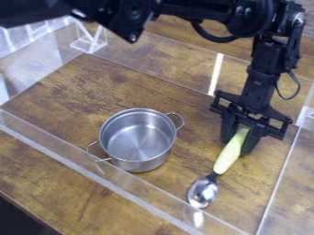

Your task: Move the green spoon to the left

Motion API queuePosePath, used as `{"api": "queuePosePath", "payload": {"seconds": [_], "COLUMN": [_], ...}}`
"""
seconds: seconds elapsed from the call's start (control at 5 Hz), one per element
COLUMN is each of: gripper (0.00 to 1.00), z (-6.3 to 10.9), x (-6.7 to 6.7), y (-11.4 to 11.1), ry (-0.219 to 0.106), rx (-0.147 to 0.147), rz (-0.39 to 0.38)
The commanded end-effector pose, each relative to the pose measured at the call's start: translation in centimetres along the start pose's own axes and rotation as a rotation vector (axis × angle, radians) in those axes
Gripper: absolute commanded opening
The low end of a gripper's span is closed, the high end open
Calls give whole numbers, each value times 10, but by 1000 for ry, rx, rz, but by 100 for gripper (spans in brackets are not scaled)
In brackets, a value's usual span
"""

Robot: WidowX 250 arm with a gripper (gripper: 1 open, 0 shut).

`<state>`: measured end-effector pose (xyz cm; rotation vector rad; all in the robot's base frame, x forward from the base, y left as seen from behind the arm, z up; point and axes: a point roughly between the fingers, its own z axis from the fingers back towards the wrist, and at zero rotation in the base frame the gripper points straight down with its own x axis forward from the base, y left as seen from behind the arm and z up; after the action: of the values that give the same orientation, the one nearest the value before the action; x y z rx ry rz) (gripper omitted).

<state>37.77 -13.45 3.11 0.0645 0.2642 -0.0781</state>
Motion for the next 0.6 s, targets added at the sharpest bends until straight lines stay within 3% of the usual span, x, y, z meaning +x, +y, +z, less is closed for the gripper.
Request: {"api": "queuePosePath", "payload": {"seconds": [0.0,0.4], "gripper": [0,0], "z": [23,25], "x": [7,5], "y": [6,0], "ry": [-36,-16], "rx": [-13,-16], "rz": [12,-24]}}
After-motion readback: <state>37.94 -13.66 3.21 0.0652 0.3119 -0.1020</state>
